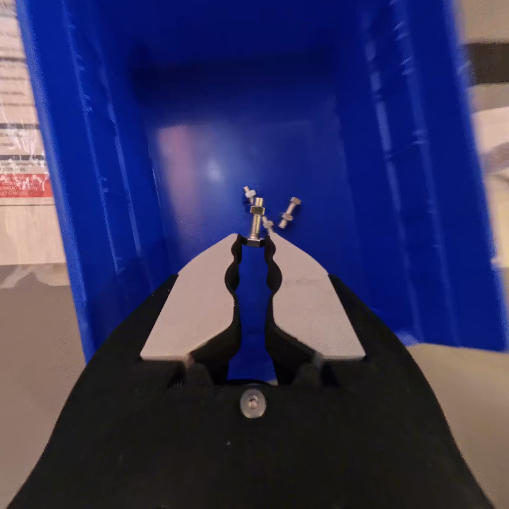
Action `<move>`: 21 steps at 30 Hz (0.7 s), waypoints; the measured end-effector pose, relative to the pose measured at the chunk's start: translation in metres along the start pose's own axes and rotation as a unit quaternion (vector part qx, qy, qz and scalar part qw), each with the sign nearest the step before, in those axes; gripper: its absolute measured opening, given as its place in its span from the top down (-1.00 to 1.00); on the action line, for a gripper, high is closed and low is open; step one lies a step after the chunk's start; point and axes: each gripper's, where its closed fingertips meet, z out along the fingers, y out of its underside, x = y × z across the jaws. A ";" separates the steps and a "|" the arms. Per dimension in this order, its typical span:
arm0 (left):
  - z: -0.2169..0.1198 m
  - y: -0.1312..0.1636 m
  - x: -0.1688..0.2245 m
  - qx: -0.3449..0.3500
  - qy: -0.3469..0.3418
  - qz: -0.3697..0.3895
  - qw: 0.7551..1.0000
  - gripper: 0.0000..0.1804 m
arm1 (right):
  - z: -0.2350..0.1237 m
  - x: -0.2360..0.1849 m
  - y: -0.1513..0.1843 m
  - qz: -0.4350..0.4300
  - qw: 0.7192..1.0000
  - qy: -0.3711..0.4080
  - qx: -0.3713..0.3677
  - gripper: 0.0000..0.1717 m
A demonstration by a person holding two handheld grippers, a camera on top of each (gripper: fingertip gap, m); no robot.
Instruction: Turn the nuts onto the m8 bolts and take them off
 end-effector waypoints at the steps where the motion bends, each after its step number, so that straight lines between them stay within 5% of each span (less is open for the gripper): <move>1: -0.013 -0.001 0.006 0.025 0.012 -0.003 1.000 0.82 | 0.000 0.000 0.000 0.001 1.000 -0.002 0.000 1.00; 8: -0.111 0.000 0.114 0.261 0.177 0.065 0.947 0.83 | -0.009 -0.019 -0.019 0.010 0.998 -0.050 0.048 0.98; 13: -0.148 0.018 0.190 0.377 0.329 0.054 0.864 0.83 | -0.029 -0.047 -0.046 0.018 0.987 -0.113 0.109 0.98; 16: -0.153 0.031 0.227 0.399 0.412 0.056 0.817 0.83 | -0.040 -0.052 -0.056 0.047 0.979 -0.141 0.137 0.98; 21: -0.142 0.045 0.277 0.375 0.491 0.070 0.783 0.83 | -0.047 -0.050 -0.060 0.045 0.975 -0.155 0.152 0.98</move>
